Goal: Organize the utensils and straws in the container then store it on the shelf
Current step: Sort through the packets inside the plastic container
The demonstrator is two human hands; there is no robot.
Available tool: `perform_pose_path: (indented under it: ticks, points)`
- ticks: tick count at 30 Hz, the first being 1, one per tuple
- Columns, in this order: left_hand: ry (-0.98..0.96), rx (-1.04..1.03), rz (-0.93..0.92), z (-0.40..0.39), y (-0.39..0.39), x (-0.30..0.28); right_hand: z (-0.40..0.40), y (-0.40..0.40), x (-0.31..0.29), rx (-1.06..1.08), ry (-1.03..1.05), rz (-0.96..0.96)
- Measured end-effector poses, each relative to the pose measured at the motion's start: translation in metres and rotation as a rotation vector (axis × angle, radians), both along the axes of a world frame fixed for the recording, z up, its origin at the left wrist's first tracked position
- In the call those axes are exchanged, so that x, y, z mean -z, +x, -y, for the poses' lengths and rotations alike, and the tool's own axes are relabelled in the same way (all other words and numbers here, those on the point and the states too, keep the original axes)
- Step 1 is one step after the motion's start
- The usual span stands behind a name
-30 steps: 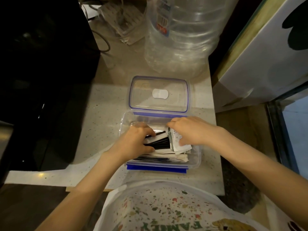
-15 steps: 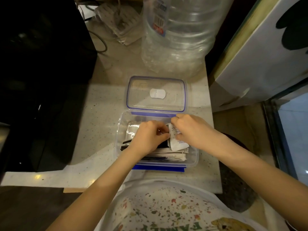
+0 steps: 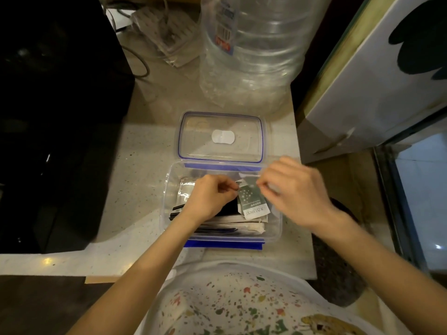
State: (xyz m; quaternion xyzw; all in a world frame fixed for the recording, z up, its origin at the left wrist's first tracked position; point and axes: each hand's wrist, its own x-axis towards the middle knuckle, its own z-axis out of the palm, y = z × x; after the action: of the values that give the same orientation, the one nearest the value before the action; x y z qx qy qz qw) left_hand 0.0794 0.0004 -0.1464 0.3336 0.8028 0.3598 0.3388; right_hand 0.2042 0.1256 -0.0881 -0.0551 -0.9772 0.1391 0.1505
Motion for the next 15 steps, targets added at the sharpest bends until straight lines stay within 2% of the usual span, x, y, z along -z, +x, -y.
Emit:
perform_pose_path:
  ticks: [2, 4, 9, 13, 15]
  points:
    - [0.0, -0.028, 0.005, 0.001, -0.002, 0.001, 0.006, 0.006, 0.015, -0.084, 0.138, 0.036]
    - [-0.011, -0.038, 0.0, 0.001, -0.003, 0.001, 0.007, 0.009, 0.023, -0.144, 0.184, 0.161]
    - [-0.005, -0.005, -0.009, 0.004, -0.004, -0.002, 0.005, 0.005, 0.024, -0.183, 0.054, 0.449]
    - [-0.044, 0.039, -0.191, 0.011, -0.008, -0.005, -0.002, -0.012, 0.02, -0.177, 0.077, 0.444]
    - [-0.086, 0.121, -0.284, 0.015, -0.012, -0.006, -0.006, -0.025, 0.021, -0.172, 0.131, 0.512]
